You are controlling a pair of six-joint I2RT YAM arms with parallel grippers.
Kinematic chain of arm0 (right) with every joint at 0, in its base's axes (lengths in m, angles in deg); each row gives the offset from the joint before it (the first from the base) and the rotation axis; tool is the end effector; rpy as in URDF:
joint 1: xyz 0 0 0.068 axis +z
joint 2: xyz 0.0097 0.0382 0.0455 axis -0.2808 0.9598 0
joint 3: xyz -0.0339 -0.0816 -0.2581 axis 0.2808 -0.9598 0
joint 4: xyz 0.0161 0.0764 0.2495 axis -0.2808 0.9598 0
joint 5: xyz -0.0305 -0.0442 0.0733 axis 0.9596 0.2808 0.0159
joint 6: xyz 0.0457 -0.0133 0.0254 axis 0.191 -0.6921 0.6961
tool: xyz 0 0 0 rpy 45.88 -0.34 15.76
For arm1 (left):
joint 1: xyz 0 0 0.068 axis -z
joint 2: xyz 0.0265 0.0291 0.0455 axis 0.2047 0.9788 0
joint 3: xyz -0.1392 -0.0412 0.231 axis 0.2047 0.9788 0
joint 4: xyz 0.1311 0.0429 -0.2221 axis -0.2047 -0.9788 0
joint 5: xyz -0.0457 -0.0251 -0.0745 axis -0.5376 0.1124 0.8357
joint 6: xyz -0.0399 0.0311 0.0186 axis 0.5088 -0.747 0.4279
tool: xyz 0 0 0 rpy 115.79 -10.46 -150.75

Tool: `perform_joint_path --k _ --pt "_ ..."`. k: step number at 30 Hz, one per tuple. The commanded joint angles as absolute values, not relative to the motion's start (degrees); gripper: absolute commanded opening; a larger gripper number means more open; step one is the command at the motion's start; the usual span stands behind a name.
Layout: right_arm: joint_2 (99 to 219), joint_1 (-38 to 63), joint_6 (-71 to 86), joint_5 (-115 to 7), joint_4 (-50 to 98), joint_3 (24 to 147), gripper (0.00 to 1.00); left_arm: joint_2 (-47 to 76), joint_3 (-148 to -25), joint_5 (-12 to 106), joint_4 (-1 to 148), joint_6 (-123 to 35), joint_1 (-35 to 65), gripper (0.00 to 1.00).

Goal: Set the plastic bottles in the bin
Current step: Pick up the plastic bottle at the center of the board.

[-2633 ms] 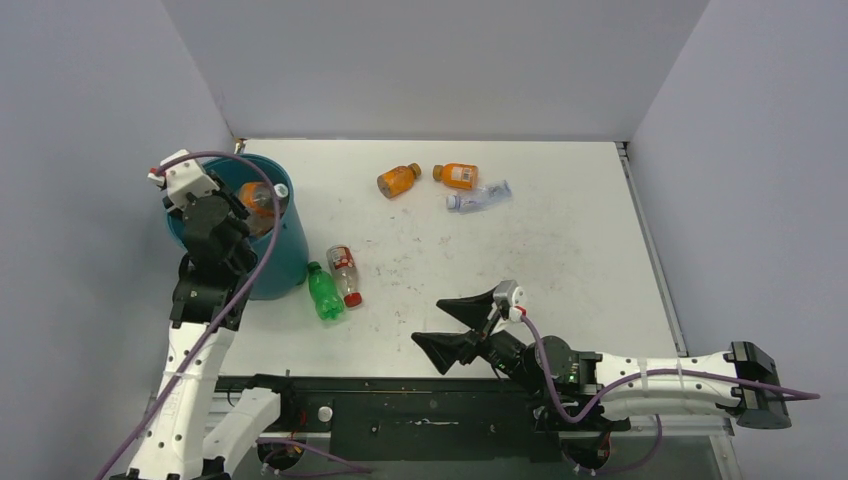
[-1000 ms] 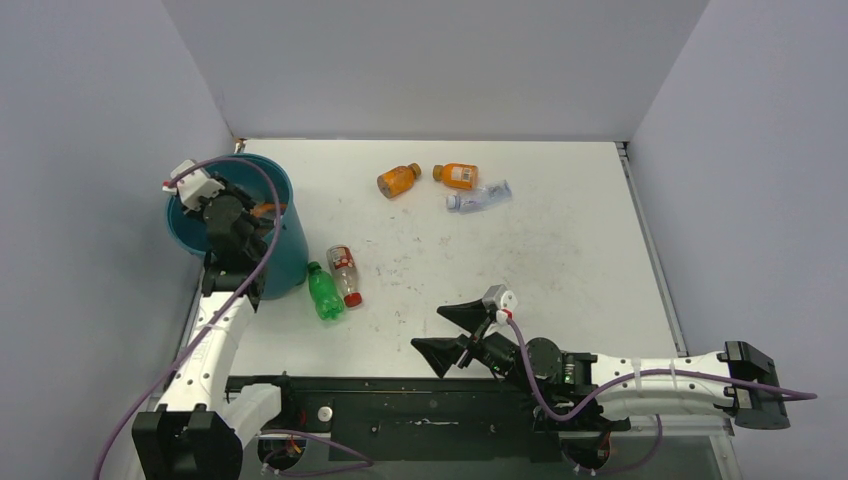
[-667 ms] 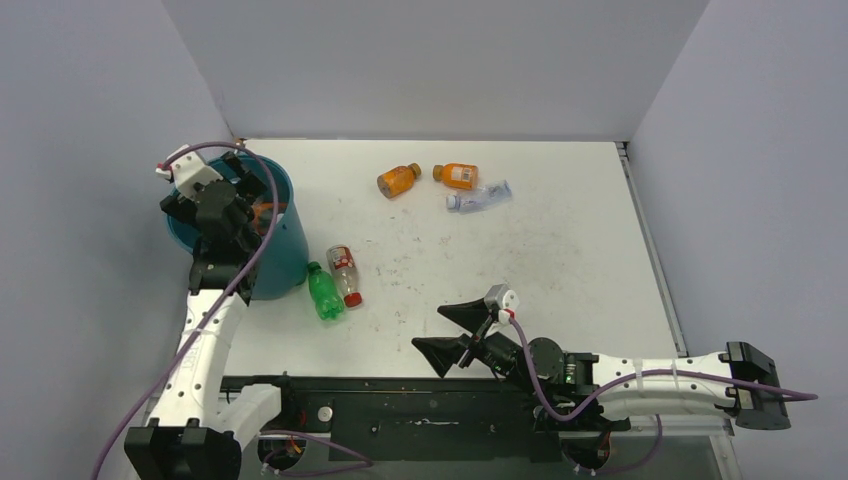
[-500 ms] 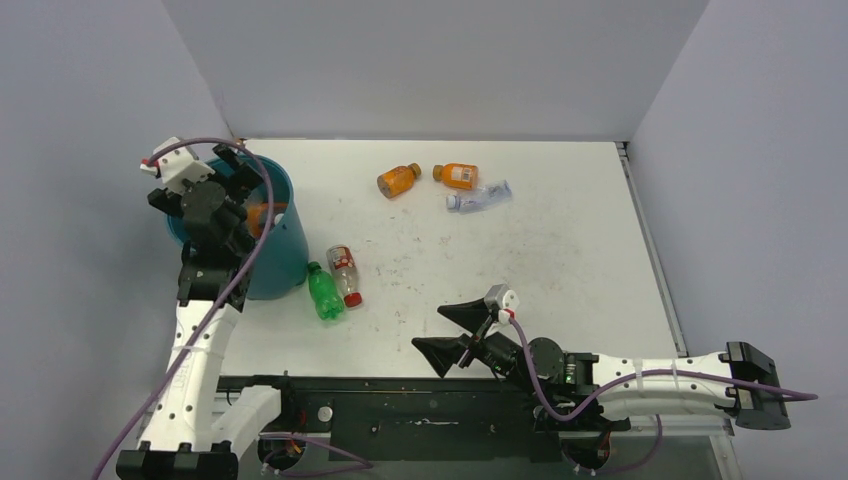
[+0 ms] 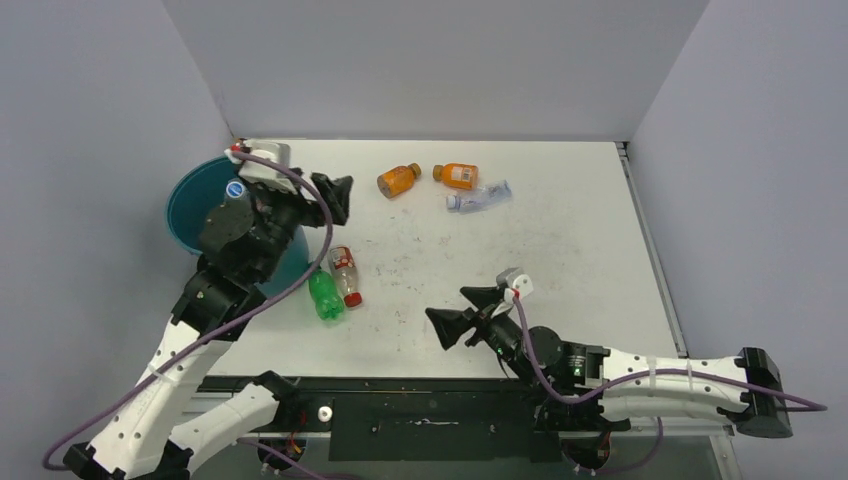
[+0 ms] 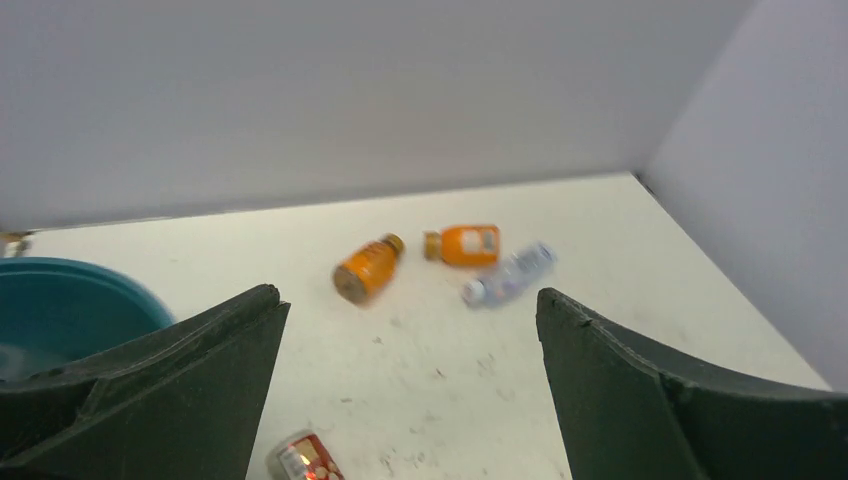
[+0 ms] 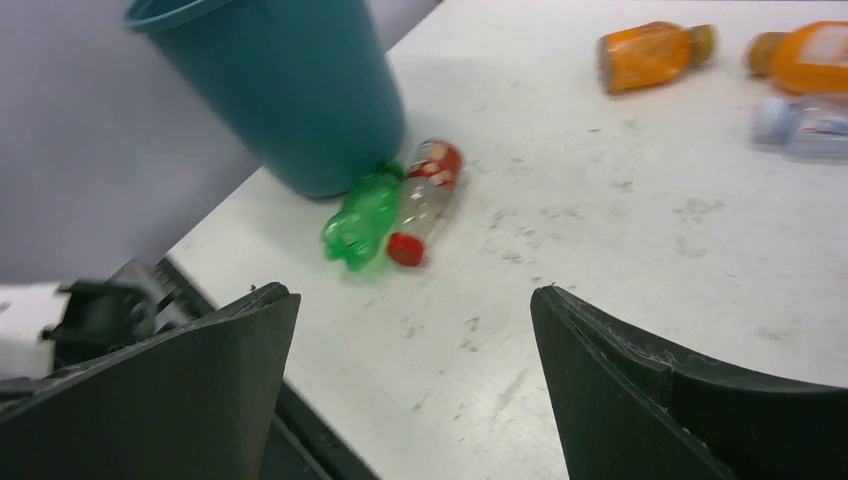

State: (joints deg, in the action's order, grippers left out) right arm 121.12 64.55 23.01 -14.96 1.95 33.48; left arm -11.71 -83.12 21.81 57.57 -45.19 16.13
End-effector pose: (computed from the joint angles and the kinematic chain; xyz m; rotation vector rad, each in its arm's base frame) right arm 0.0471 0.1778 0.2702 -0.3834 1.5947 0.9931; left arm 0.1521 -0.0690 0.4623 -0.0216 1.4839 -0.3303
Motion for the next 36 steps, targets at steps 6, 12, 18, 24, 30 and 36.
perform_joint_path --k 6,12,18,24,30,36 --pt "126.23 31.04 37.92 -26.53 17.45 39.41 0.90 -12.88 -69.53 35.79 57.66 -45.24 23.95 0.96" --pt "140.19 13.35 46.52 -40.58 2.17 35.68 0.90 -13.86 -61.25 36.56 60.67 -39.33 23.79 0.96" --pt "159.18 7.38 54.64 -36.89 -10.04 39.68 0.90 -17.46 -55.52 36.44 66.51 -32.36 22.38 0.96" --pt "175.98 4.78 66.19 -33.26 -17.84 48.62 0.92 -19.06 -54.06 36.39 67.37 -31.80 22.29 0.96" --pt "186.86 4.59 72.80 -28.48 -16.81 56.34 0.95 -20.59 -52.94 36.61 68.60 -30.94 22.27 0.96" --pt "195.23 3.67 76.30 -27.80 -12.29 63.63 0.97 -20.89 -52.56 36.57 69.55 -30.21 22.11 0.96"
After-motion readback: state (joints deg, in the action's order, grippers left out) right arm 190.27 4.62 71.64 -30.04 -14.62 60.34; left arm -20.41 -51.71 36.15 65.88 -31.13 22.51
